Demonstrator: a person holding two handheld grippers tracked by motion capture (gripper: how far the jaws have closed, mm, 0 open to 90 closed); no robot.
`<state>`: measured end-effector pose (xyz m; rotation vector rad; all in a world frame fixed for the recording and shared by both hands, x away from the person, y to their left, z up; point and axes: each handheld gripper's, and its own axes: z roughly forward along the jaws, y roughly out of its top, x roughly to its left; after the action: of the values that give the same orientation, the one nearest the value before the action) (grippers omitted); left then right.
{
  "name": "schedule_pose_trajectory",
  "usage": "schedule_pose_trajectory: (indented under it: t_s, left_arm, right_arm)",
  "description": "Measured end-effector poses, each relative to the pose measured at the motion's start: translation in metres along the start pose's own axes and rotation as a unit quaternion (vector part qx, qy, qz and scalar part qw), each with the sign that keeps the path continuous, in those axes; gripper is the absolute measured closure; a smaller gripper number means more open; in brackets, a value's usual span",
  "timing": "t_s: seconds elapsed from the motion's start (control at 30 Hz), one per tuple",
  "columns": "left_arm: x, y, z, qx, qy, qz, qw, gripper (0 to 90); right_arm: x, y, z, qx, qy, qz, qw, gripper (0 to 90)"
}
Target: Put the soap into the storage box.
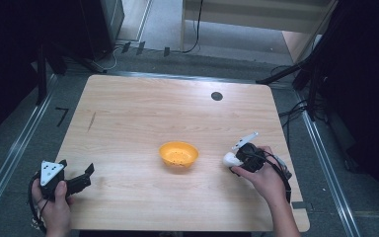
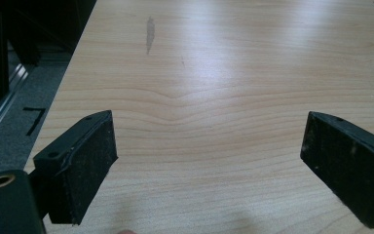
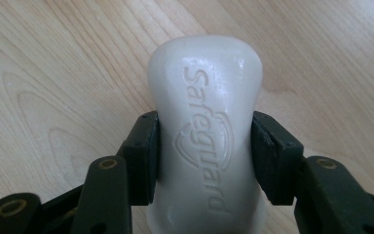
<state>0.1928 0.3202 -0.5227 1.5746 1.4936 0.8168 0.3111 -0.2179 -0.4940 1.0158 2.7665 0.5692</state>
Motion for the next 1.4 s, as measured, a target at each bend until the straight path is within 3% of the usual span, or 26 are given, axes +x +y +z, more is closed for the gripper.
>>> schedule_pose_trajectory:
  t_s: [0.7,1.4]
  left_arm:
    - [0.0,0.0,0.0,0.002,-0.001,-0.004,1.0,6.7]
    - [0.001,0.0,0.001,0.002,-0.004,-0.006,1.0,6.8]
  right_arm:
    - [0.014,0.034,-0.016,-0.023,0.001,-0.054,0.9983,50.9]
    - [0.034,0.077,-0.015,-0.038,0.01,-0.119,0.9921,50.9]
